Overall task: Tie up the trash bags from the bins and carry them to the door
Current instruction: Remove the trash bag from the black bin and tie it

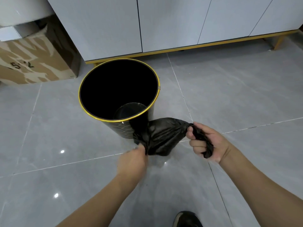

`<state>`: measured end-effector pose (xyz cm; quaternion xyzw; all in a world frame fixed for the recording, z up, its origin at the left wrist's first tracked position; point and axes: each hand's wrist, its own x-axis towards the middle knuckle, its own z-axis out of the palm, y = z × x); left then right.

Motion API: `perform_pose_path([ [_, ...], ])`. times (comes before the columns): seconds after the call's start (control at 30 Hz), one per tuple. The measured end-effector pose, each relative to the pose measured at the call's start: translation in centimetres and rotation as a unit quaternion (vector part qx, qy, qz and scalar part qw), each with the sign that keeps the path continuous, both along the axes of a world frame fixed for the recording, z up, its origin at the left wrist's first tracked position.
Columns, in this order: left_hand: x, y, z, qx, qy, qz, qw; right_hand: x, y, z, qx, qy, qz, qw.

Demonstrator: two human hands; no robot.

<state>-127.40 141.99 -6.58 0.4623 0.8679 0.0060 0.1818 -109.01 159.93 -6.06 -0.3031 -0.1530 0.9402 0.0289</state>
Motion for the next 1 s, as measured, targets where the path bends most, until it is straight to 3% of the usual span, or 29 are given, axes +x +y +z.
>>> perform_pose_path([
  [0.07, 1.0, -0.1, -1.0, -0.099, 0.033, -0.099, 0.990, -1.0, -0.4, -0.3, -0.003, -0.001, -0.067, 0.998],
  [0.17, 2.2, 0.5, -1.9, -0.147, 0.020, -0.163, 0.975, -2.1, -0.7, -0.5, 0.056, -0.074, -0.126, 0.988],
  [0.3, 3.0, 1.6, -1.0, -0.128, 0.040, -0.212, 0.968, -2.1, 0.2, -0.1, 0.194, -0.175, -0.162, 0.952],
  [0.43, 3.0, 2.5, 0.0, -0.112, 0.095, -0.229, 0.962, -2.5, 0.2, 0.4, 0.224, -0.154, -0.210, 0.939],
  [0.57, 4.1, 2.7, 0.6, -0.155, 0.038, -0.255, 0.954, -3.6, -0.2, 0.5, 0.254, -0.141, -0.206, 0.935],
  [0.67, 3.9, 2.3, 1.8, -0.111, -0.006, -0.215, 0.970, -3.1, 1.3, 0.8, 0.307, -0.163, -0.254, 0.903],
  [0.77, 2.5, 1.7, 3.1, -0.103, 0.031, -0.248, 0.963, -2.6, 2.6, 1.4, 0.334, -0.185, -0.290, 0.878],
  [0.87, 1.1, 1.7, 3.9, -0.128, 0.088, -0.295, 0.943, -3.5, 1.3, 1.8, 0.356, -0.182, -0.227, 0.888],
  [1.0, 0.2, 1.9, 4.7, -0.104, 0.073, -0.261, 0.957, -4.8, -2.3, 0.6, 0.424, -0.162, -0.020, 0.891],
])
